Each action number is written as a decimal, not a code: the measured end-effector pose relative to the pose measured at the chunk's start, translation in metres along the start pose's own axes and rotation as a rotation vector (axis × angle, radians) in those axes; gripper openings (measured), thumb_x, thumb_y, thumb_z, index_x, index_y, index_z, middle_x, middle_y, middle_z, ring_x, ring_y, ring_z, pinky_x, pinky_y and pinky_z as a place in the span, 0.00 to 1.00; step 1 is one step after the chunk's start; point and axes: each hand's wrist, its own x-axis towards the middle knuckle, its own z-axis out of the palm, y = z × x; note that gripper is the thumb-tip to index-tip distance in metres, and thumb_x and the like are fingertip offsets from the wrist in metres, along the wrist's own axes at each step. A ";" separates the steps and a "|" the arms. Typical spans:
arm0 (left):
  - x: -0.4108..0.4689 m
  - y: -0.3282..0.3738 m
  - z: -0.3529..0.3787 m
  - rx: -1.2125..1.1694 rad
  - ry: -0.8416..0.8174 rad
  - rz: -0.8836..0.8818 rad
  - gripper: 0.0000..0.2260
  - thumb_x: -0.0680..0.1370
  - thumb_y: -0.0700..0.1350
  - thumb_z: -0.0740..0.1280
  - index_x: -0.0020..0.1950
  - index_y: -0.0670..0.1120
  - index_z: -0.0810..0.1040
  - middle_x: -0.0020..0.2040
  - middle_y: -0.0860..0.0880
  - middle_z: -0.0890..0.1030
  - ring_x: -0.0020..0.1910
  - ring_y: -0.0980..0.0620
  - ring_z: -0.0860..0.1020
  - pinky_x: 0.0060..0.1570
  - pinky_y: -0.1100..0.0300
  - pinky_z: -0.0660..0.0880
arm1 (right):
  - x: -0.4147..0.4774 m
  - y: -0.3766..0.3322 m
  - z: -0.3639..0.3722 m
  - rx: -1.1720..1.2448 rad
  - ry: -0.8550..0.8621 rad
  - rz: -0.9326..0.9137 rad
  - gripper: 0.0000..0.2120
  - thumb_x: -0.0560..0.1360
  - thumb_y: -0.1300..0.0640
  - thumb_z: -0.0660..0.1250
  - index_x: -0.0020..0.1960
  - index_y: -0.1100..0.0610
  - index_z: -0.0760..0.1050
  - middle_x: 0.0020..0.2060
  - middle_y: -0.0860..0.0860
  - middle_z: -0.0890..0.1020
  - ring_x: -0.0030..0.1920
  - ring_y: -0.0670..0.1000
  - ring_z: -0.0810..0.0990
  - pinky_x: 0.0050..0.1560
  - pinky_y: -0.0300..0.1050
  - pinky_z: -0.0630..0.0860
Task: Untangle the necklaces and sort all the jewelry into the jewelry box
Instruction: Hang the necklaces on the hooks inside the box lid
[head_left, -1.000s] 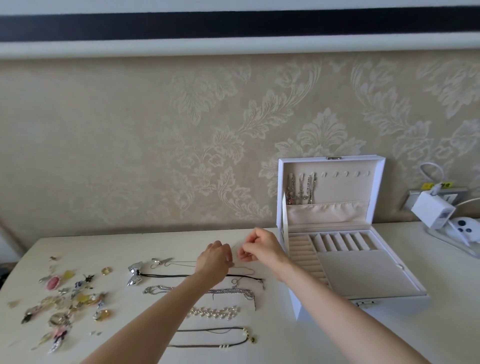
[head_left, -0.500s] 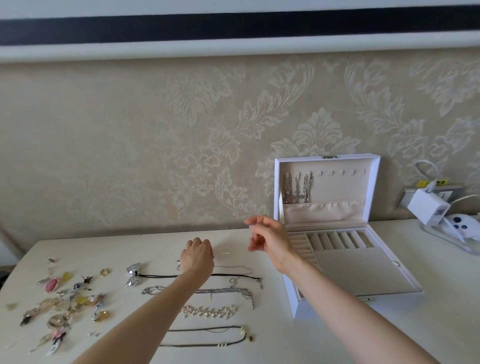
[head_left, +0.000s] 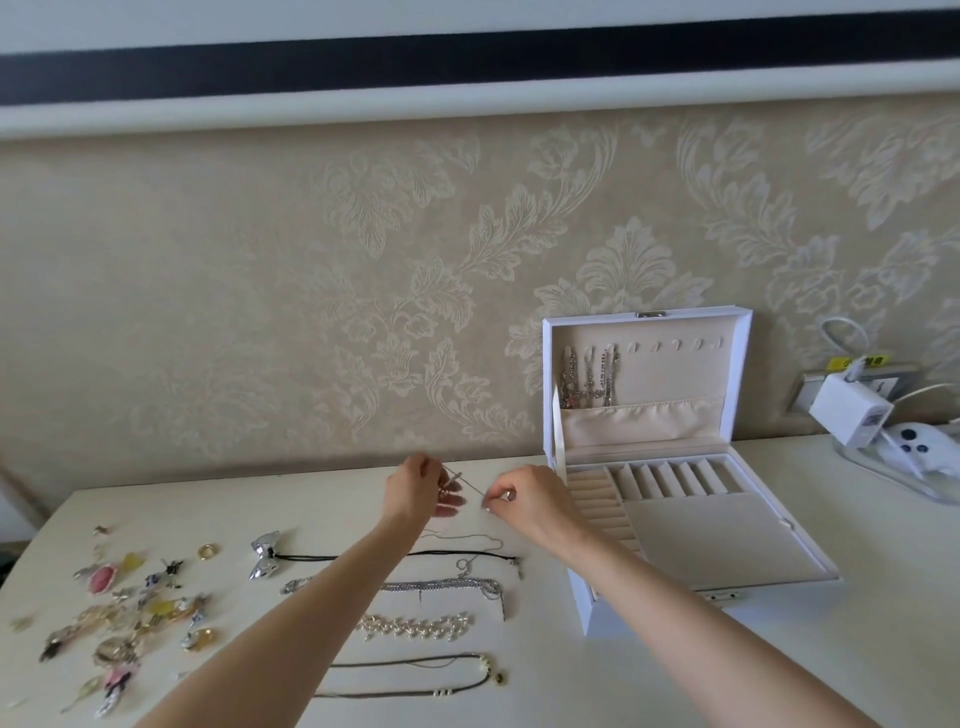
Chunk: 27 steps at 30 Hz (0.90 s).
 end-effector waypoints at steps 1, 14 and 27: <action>-0.001 0.005 0.002 -0.103 -0.027 0.002 0.11 0.82 0.40 0.56 0.43 0.37 0.71 0.41 0.35 0.81 0.31 0.47 0.81 0.33 0.55 0.80 | 0.000 0.000 -0.001 0.028 0.023 -0.010 0.06 0.73 0.53 0.69 0.45 0.53 0.83 0.41 0.47 0.78 0.45 0.49 0.76 0.47 0.42 0.71; -0.008 0.039 0.039 -0.557 -0.387 0.013 0.12 0.81 0.38 0.58 0.57 0.33 0.76 0.55 0.36 0.79 0.53 0.45 0.79 0.58 0.57 0.76 | -0.001 0.010 -0.035 0.443 0.334 0.096 0.05 0.74 0.53 0.68 0.43 0.54 0.77 0.34 0.47 0.79 0.31 0.51 0.80 0.31 0.45 0.77; -0.018 0.071 0.063 -0.175 -0.251 0.394 0.13 0.75 0.26 0.58 0.50 0.43 0.72 0.50 0.45 0.83 0.48 0.52 0.81 0.47 0.64 0.76 | -0.003 0.010 -0.070 1.050 0.293 0.267 0.02 0.75 0.63 0.67 0.44 0.62 0.78 0.34 0.54 0.81 0.27 0.48 0.76 0.29 0.36 0.73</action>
